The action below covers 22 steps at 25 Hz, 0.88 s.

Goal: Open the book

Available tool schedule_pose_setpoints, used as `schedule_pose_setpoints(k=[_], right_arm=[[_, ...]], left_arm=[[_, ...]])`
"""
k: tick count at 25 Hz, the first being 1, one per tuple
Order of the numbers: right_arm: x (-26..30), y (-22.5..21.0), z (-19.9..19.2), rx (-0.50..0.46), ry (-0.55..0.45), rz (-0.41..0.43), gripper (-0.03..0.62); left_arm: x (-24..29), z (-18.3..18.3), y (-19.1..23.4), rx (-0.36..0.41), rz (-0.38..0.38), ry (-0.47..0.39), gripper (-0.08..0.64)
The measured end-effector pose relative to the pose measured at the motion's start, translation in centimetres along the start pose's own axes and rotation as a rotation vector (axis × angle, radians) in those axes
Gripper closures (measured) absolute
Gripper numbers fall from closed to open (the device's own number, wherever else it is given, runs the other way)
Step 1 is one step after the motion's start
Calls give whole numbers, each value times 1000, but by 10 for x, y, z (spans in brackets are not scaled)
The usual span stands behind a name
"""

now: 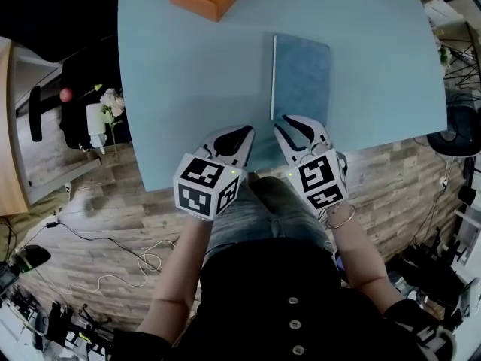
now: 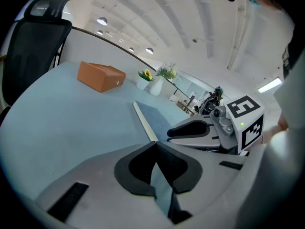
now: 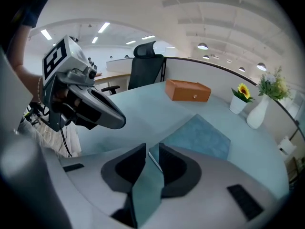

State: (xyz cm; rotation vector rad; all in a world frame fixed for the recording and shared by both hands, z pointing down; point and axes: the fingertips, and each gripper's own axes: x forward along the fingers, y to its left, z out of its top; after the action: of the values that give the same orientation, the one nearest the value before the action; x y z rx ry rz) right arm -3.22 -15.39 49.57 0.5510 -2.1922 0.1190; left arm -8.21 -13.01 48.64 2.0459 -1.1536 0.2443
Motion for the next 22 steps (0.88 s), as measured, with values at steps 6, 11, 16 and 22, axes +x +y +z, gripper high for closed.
schedule_pose_setpoints(k=[6,11,16,22], right_arm=[[11,2,-1,-53,30,-5,502],[21,3,-4,-102,61,-33,477],[28,3,-9,-113,90,-61,474],[35,2,-11,-89,91,-68,480]], left_arm=[[1,-11,4,-28,-1,16,548],[-1,-13,10,-38,-2,15,548],[-1,-7,14,-47,-5,9,548],[3,-5,19,-42,-18,20,548]])
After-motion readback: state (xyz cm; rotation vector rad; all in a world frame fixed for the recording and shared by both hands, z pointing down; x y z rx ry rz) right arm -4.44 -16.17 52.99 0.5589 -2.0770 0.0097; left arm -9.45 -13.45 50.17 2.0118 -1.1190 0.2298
